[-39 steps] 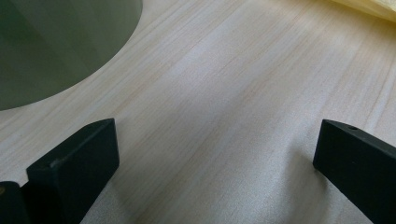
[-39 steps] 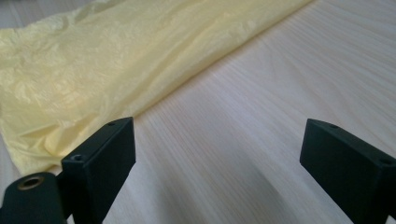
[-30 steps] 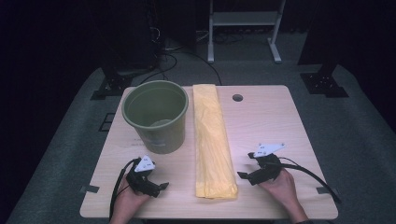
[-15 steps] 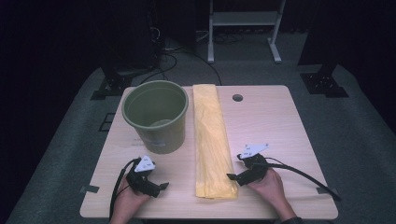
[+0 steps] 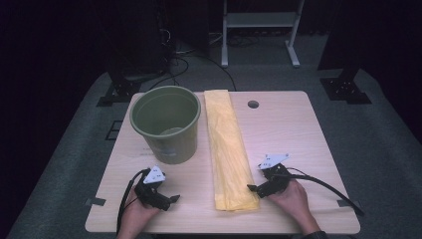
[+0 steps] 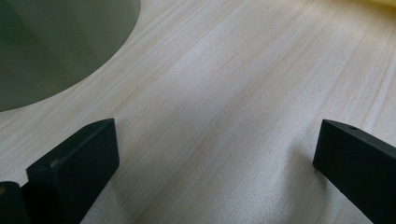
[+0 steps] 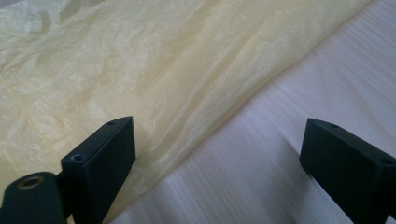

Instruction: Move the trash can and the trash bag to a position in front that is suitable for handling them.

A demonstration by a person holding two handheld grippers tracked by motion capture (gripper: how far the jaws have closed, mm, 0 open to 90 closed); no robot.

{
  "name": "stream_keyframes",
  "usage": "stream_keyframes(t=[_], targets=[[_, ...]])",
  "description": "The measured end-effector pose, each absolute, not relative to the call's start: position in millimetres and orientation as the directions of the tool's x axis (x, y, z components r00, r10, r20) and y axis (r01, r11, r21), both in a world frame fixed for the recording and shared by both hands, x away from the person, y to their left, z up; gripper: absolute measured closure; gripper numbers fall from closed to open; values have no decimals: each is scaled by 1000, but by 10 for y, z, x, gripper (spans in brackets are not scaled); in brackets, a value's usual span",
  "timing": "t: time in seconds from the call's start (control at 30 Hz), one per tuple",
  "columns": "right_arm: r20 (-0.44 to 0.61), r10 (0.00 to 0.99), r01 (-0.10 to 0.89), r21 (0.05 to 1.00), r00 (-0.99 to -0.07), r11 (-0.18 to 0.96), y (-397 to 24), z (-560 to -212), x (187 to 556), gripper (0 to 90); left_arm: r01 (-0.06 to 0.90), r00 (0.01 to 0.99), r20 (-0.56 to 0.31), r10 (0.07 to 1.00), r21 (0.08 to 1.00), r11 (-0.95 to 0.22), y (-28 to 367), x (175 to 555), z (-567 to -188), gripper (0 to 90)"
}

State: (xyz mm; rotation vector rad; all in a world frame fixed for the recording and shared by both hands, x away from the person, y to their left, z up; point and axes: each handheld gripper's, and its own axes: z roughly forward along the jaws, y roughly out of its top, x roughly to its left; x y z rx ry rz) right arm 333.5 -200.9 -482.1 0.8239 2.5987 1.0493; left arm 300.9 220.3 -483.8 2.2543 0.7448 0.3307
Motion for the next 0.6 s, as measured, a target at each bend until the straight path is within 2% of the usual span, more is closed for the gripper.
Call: stream_keyframes(t=[0.3,0.6], targets=[[1,616,451,683,-788,575,-2280,-4810,3358,93,411,802,15,598,712,-569,2203,3007,-4838,0],[-8,708,519,674,-707,526,-2775,-4799,3357,93,411,802,15,597,712,-570,2203,3006,-4838,0]])
